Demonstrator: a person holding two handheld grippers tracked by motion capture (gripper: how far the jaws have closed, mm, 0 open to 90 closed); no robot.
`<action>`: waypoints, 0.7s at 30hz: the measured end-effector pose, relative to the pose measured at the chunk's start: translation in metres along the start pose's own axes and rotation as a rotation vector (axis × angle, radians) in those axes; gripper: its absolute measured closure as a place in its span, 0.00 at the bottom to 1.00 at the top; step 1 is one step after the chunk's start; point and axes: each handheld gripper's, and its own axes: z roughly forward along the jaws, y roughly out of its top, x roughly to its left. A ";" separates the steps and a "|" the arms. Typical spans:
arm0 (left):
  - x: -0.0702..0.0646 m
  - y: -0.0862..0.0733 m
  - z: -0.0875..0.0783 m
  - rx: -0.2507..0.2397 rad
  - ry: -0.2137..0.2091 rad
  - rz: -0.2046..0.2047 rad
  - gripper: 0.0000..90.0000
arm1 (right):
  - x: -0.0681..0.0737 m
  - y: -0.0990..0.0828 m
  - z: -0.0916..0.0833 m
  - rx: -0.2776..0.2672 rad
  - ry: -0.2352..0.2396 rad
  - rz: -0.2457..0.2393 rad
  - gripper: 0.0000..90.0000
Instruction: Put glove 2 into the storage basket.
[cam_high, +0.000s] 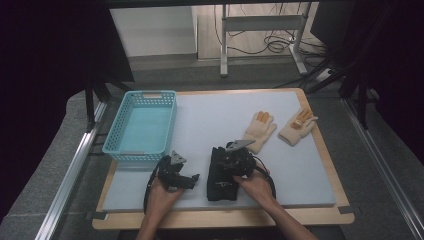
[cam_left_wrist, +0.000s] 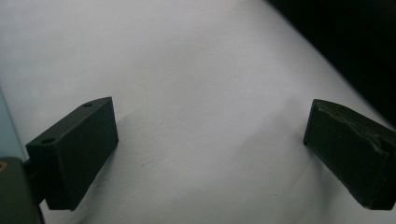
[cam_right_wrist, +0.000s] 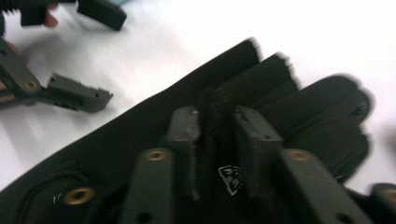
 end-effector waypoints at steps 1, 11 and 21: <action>0.000 0.000 0.000 -0.001 0.001 0.001 0.04 | -0.002 0.002 -0.004 -0.016 -0.005 0.001 0.67; 0.000 0.000 0.000 -0.007 -0.002 -0.008 0.04 | -0.027 -0.013 -0.042 -0.053 0.015 0.015 0.94; 0.015 -0.010 -0.014 0.017 0.007 -0.033 0.04 | -0.022 -0.064 -0.043 -0.002 0.074 0.011 0.98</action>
